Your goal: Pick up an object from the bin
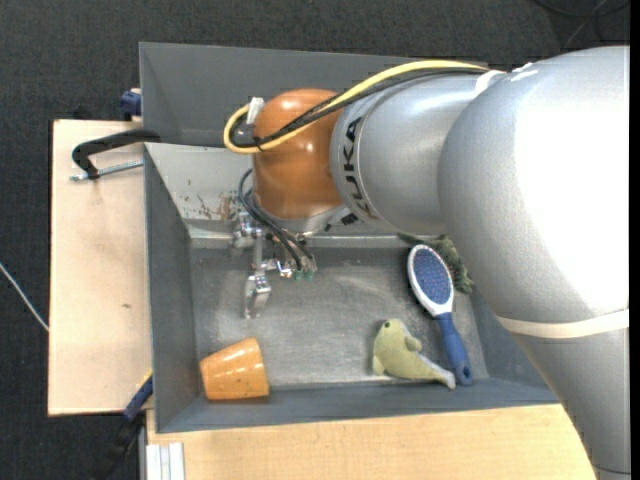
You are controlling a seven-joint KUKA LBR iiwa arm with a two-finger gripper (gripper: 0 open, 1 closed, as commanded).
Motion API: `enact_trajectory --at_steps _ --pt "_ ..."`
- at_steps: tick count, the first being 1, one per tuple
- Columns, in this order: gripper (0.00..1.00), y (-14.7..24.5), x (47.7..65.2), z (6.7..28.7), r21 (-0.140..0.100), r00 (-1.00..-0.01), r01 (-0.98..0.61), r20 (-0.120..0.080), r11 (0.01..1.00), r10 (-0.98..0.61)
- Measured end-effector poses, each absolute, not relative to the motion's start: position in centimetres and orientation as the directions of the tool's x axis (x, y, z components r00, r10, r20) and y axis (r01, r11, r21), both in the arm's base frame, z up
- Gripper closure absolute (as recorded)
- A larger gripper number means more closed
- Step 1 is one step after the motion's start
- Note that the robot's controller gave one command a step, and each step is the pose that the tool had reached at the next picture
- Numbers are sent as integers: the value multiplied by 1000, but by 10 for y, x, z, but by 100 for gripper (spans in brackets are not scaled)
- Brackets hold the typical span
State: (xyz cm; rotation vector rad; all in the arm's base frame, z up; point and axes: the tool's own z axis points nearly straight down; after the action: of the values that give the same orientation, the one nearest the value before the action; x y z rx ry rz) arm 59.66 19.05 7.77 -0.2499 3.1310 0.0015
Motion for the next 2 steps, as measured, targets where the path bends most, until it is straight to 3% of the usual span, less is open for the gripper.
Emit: enact_trajectory --at_steps 1,2 --pt "0 133 572 95 0 -996 91 0 996 91" --pt "0 204 604 122 7 -1000 -6 -11 1000 -6"
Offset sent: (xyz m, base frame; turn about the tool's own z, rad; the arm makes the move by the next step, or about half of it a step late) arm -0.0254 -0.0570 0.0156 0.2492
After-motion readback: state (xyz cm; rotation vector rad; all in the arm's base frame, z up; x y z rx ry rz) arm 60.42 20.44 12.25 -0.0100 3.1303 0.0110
